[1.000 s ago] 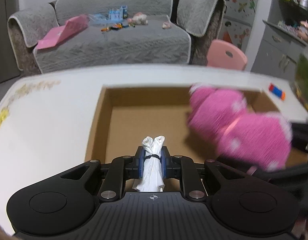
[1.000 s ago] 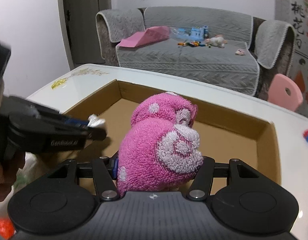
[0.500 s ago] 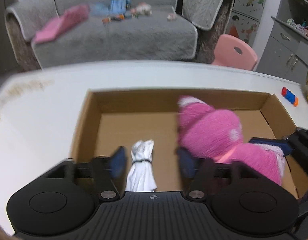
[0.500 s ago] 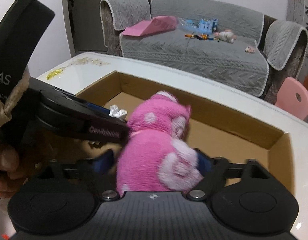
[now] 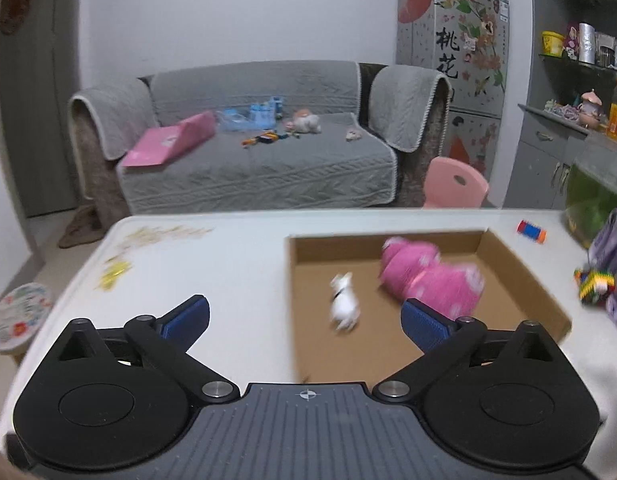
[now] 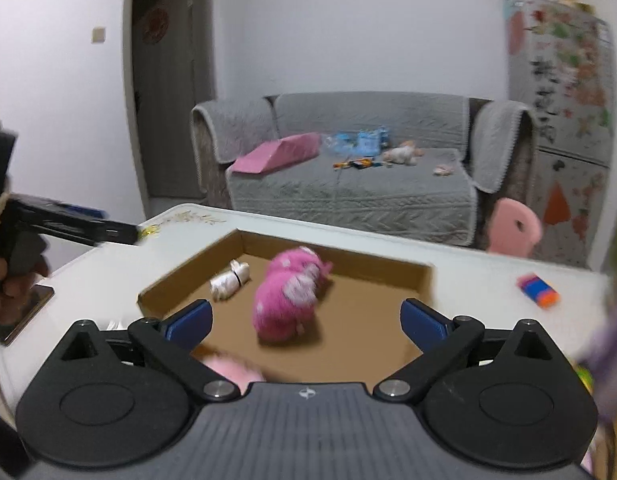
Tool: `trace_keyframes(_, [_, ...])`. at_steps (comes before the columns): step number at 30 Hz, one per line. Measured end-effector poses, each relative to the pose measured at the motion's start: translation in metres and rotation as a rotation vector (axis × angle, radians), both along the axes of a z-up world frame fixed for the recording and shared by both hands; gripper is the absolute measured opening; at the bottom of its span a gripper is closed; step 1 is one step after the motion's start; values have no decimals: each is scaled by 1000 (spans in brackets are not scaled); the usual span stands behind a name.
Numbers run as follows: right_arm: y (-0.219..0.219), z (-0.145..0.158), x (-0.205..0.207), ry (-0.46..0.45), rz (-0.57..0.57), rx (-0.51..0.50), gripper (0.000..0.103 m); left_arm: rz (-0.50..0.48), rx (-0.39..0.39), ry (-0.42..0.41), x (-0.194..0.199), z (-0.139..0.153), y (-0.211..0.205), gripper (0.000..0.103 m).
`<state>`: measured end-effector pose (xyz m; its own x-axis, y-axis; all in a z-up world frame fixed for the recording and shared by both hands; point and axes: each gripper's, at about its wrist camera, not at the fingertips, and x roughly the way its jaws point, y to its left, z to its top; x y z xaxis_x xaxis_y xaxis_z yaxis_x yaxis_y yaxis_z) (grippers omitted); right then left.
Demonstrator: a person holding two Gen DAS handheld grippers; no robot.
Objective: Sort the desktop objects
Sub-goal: 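Grasp the grey rolled sock with the left tool while the right tool grasps the blue knit bundle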
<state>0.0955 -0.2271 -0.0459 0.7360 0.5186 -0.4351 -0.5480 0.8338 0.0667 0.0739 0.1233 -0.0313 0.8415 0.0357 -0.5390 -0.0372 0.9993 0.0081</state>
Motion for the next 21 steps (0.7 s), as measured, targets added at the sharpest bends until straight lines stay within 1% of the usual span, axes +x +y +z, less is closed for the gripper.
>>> trace_keyframes(2, [-17,-11,-15,13,-25,33,100,21,9,11,-18,-12,9,103])
trace_keyframes(5, [-26,-31,-31,-8,-49,35,100,33,-2,78,-39,-35,16,102])
trace_keyframes(7, [-24,-43,-31,18,-15,46,100,37,-39,106,-53,-46,17,102])
trace_keyframes(9, [-19,-53,-33,36,21,38,100,19,-101,140,-69,-54,13,102])
trace_keyframes(11, [-16,-61,-38,39,49,18,99,-12,-133,147,-86,-57,3,102])
trace_keyframes(13, [-15,-65,-41,52,74,17,97,-50,-150,140,-103,-59,-10,103])
trace_keyframes(14, [-14,-66,-40,59,84,18,97,-68,-154,151,-109,-61,-19,103])
trace_keyframes(18, [-12,-67,-56,44,149,7,97,-103,-183,190,-114,-72,-49,103])
trace_keyframes(21, [-12,-70,-71,36,208,11,98,-81,-204,233,-108,-83,-62,102])
